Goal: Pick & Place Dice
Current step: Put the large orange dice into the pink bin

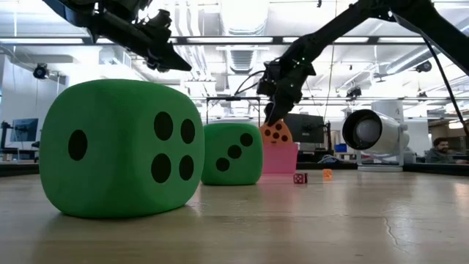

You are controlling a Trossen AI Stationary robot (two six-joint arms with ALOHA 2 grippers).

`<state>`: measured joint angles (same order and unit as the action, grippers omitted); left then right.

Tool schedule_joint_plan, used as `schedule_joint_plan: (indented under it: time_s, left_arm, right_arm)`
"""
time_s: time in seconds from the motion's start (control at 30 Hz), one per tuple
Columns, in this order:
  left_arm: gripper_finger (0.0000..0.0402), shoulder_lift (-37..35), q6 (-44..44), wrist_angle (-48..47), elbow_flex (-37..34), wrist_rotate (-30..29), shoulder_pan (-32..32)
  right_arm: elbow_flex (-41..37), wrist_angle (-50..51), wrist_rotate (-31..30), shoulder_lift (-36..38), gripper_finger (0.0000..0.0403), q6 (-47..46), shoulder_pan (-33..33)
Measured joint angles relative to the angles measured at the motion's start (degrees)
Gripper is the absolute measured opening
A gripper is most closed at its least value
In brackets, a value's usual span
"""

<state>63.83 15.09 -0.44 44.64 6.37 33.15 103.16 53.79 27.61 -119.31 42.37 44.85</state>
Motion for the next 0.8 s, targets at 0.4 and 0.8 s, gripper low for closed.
schedule_joint_plan:
  time_s: [0.4, 0.8]
  left_arm:
    - [0.0010, 0.0, 0.0, -0.2, 0.0, 0.0, 0.0]
    - [0.0010, 0.0, 0.0, -0.6, 0.0, 0.0, 0.0]
  right_arm:
    - [-1.9, -8.0, -0.1, 0.0, 0.0397, -2.6, 0.4]
    - [-7.6, -15.2, -0.6, 0.0, 0.0397, -2.9, 0.7]
